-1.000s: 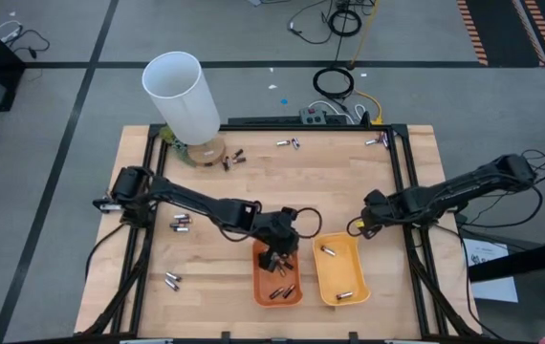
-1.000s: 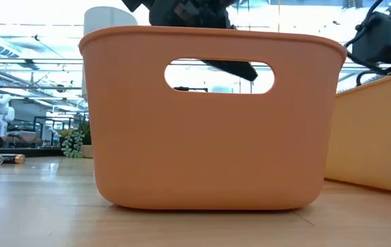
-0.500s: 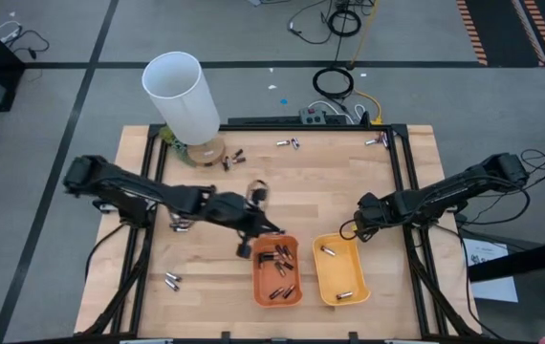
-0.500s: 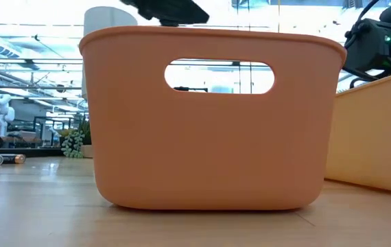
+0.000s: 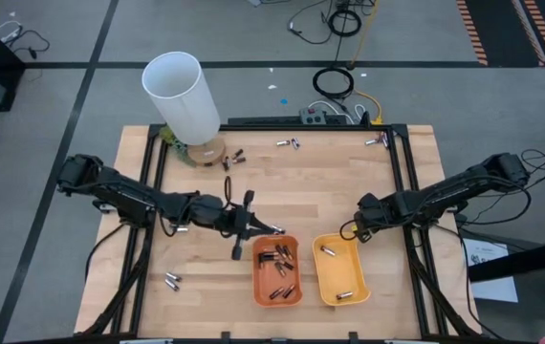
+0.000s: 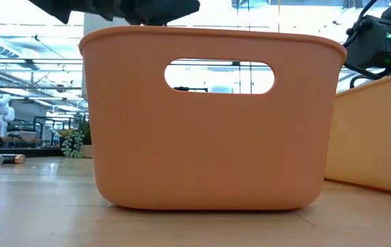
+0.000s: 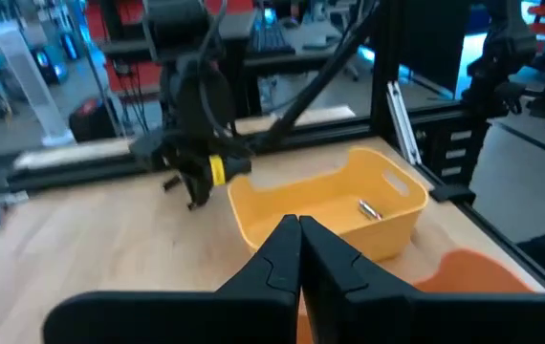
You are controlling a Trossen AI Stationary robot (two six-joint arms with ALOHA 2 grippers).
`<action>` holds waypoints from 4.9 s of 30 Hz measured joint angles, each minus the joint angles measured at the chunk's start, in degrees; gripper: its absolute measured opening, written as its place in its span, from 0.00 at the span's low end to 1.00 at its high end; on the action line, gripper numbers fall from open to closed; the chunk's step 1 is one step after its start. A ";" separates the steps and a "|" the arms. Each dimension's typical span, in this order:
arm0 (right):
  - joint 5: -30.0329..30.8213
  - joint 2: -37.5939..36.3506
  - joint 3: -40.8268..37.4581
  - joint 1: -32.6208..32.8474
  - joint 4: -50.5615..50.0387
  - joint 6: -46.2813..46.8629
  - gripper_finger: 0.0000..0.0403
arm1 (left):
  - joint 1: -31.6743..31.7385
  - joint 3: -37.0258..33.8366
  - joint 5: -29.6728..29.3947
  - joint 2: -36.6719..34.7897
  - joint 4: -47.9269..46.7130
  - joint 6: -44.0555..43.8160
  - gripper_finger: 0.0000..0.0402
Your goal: Sort batteries
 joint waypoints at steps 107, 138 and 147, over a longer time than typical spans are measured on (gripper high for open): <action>-0.53 32.76 25.51 -40.79 -33.36 -58.72 0.54 | -0.23 -4.89 -0.81 0.05 5.73 1.63 0.02; -6.31 40.04 22.65 -47.46 -30.25 -61.52 0.53 | -1.25 -4.89 -0.79 0.05 2.85 0.06 0.02; -7.71 47.30 22.83 -47.48 -30.65 -62.38 0.39 | -2.16 -4.89 -0.79 0.05 2.41 0.06 0.02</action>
